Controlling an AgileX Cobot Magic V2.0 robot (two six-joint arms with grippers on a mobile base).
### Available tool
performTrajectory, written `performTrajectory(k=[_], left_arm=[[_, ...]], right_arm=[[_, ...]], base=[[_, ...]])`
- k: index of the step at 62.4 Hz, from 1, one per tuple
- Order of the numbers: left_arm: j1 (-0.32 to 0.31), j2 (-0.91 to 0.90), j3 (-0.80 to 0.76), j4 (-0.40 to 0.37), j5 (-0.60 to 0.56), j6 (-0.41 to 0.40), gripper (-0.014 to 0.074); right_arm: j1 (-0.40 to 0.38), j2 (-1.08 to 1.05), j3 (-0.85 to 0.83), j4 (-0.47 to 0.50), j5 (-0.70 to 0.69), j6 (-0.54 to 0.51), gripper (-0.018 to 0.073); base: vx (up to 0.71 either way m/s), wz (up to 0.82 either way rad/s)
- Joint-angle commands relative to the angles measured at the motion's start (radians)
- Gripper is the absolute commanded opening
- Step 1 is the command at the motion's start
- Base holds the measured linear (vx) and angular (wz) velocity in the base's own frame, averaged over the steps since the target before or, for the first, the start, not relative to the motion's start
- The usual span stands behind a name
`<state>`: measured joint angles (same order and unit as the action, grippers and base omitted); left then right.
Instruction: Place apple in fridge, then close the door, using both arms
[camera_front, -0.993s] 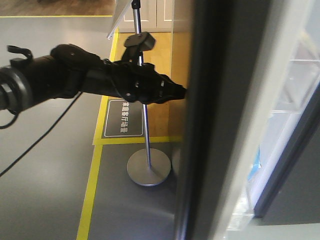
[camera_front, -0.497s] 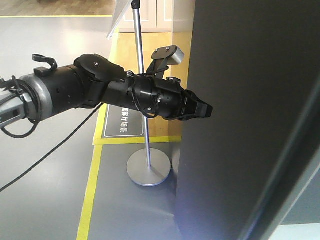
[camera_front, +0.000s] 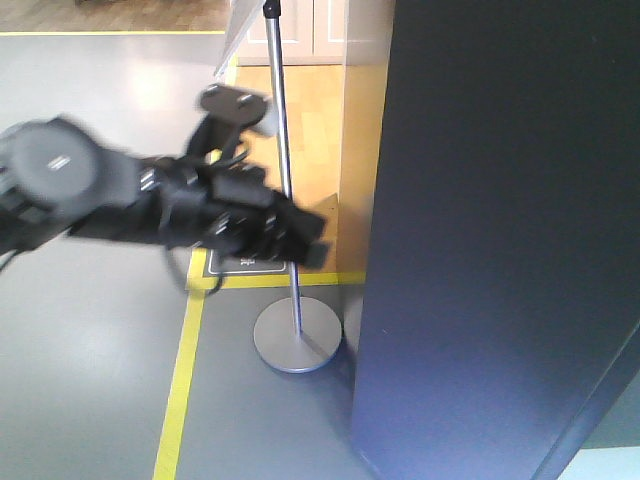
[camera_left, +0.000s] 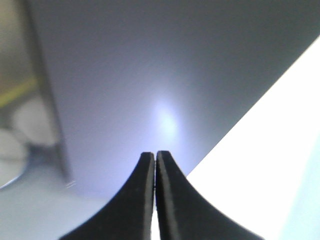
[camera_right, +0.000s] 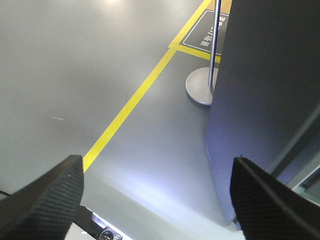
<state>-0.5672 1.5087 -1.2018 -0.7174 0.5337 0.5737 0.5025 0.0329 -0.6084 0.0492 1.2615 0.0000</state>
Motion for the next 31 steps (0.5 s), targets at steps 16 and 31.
performTrajectory(k=[16, 31], left_arm=[[0.027, -0.28, 0.218, 0.348, -0.117, -0.337, -0.0006], [0.191, -0.376, 0.318, 0.411, -0.114, -0.353, -0.0006]], right_arm=[[-0.002, 0.019, -0.022, 0.0, -0.061, 0.0, 0.0572], [-0.002, 0.019, -0.022, -0.063, -0.083, 0.012, 0.0564]], base=[[0.0, 0.0], [0.0, 0.0]])
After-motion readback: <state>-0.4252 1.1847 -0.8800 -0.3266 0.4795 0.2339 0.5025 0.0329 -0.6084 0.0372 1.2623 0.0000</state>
